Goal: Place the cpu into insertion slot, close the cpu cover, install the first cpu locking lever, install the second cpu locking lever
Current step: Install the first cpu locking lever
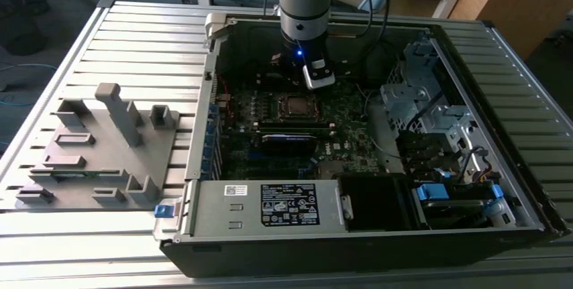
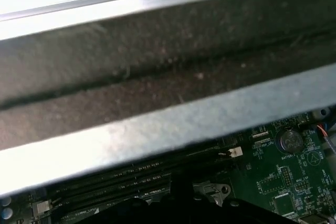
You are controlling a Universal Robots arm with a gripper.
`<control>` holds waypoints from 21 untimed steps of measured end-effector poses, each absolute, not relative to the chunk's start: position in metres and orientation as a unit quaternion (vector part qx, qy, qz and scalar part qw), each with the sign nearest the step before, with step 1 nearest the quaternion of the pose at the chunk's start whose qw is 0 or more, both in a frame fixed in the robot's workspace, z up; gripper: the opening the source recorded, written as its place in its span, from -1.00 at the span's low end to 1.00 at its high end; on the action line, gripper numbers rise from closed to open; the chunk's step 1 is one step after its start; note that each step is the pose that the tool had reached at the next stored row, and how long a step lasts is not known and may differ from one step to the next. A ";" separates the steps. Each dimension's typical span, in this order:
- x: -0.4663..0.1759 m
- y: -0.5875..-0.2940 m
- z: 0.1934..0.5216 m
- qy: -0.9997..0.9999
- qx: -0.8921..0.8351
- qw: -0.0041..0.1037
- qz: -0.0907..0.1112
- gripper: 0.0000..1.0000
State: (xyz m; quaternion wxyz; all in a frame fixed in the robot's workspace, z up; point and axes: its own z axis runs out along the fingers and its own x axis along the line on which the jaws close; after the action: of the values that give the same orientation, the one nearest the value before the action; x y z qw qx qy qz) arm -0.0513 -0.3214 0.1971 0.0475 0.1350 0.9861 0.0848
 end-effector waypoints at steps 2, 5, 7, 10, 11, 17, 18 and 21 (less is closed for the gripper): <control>-0.051 -0.321 0.197 0.986 0.135 0.048 0.085 -0.80; -0.051 -0.321 0.198 0.986 0.135 0.048 0.085 -0.80; -0.051 -0.321 0.198 0.986 0.135 0.048 0.085 -0.80; -0.051 -0.321 0.200 0.986 0.135 0.048 0.085 -0.80; -0.051 -0.321 0.201 0.986 0.135 0.048 0.085 -0.80; -0.051 -0.319 0.201 0.986 0.135 0.048 0.085 -0.80; -0.051 -0.318 0.201 0.986 0.135 0.048 0.085 -0.80; -0.051 -0.316 0.201 0.986 0.135 0.048 0.085 -0.80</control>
State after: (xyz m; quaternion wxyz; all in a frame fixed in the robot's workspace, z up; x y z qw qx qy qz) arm -0.0513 -0.3159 0.2010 0.0476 0.1350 0.9861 0.0849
